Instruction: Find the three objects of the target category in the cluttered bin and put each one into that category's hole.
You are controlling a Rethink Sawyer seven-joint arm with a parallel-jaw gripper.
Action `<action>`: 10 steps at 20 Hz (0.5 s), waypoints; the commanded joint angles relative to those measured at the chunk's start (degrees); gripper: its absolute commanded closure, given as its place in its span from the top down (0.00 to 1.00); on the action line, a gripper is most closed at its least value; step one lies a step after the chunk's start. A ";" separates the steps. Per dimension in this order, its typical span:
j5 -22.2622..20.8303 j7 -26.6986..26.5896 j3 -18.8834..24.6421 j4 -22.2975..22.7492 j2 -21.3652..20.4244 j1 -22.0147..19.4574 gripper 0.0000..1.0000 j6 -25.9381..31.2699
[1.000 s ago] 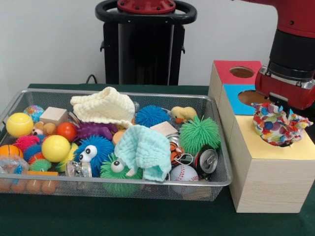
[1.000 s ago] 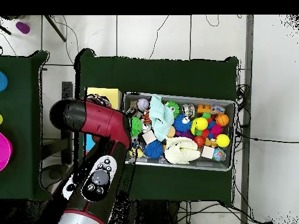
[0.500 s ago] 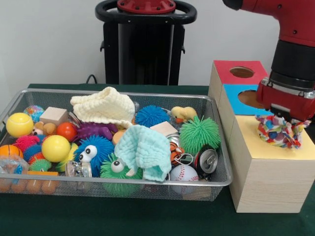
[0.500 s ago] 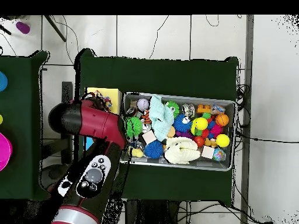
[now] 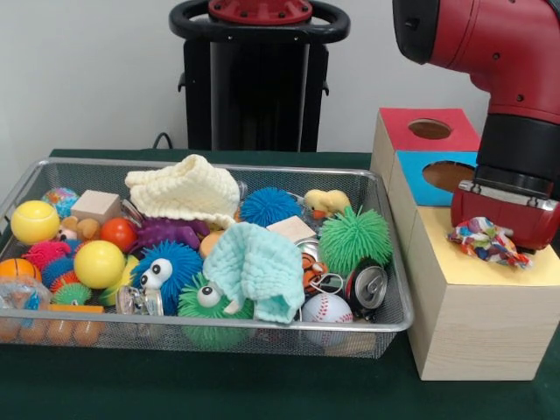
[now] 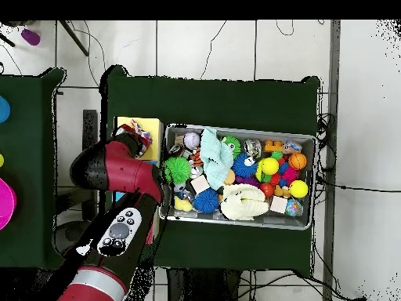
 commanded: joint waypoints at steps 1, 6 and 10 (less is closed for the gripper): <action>-2.86 9.46 9.16 2.28 8.37 -3.78 0.00 -10.57; -4.39 8.89 9.25 1.97 8.58 -4.04 0.00 -10.82; -4.32 8.55 8.18 1.93 8.50 -3.52 0.00 -9.59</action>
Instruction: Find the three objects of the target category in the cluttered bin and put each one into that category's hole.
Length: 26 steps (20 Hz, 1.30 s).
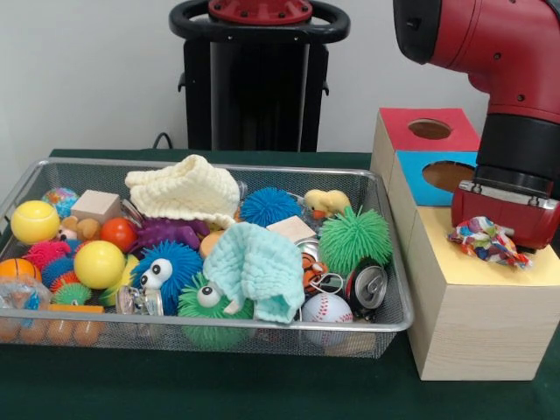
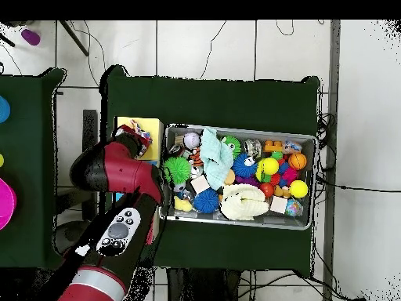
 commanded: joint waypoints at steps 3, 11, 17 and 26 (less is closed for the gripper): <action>-2.59 8.14 7.62 2.04 7.99 -3.33 0.00 -7.08; -1.91 6.55 3.22 2.90 3.50 -1.40 0.00 3.03; -3.28 4.95 -2.54 2.25 -4.63 0.33 0.00 19.49; -5.75 4.14 -6.07 -4.43 -6.72 -0.55 0.00 30.69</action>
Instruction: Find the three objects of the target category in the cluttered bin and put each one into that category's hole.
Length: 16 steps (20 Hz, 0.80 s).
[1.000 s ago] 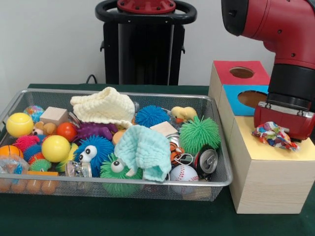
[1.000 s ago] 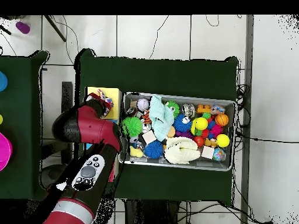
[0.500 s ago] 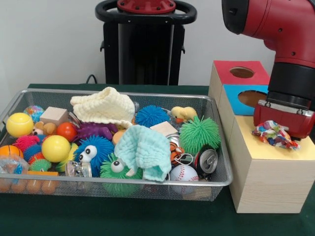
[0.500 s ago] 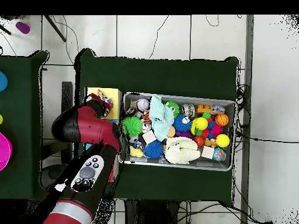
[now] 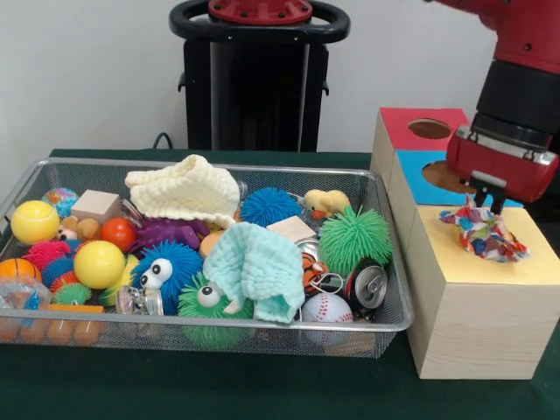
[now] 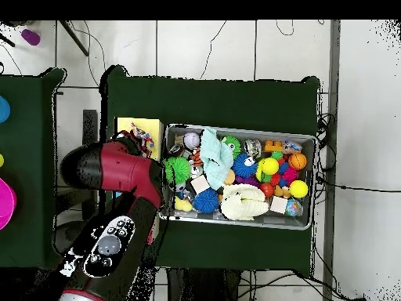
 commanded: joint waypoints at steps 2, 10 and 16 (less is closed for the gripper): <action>-5.01 3.85 -1.02 -4.04 -2.81 -1.99 0.00 12.05; -6.48 4.33 1.14 -1.99 -4.27 -2.46 0.00 10.18; -7.23 4.45 2.18 -1.15 -5.20 -3.03 0.00 9.72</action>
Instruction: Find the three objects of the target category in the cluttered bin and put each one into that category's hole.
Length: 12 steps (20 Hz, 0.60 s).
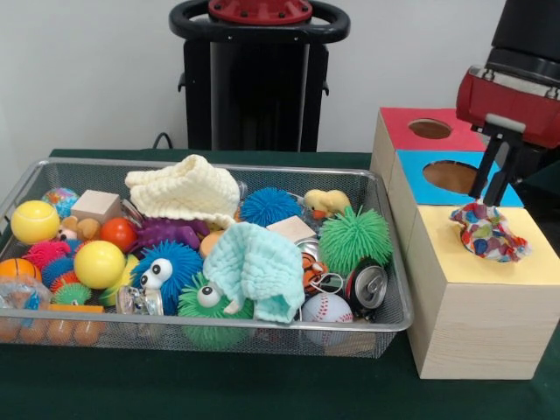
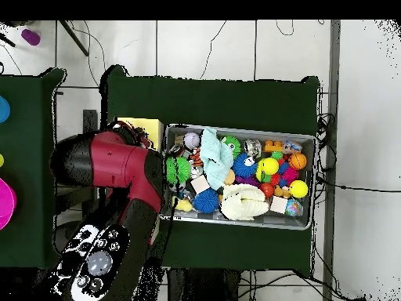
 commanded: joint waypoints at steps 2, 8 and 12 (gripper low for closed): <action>-2.64 4.59 5.15 1.88 -0.48 -2.63 0.00 4.00; -2.77 5.44 4.57 0.36 -0.52 -2.89 0.00 5.77; -2.77 7.08 3.04 -1.38 1.45 -2.76 0.00 3.12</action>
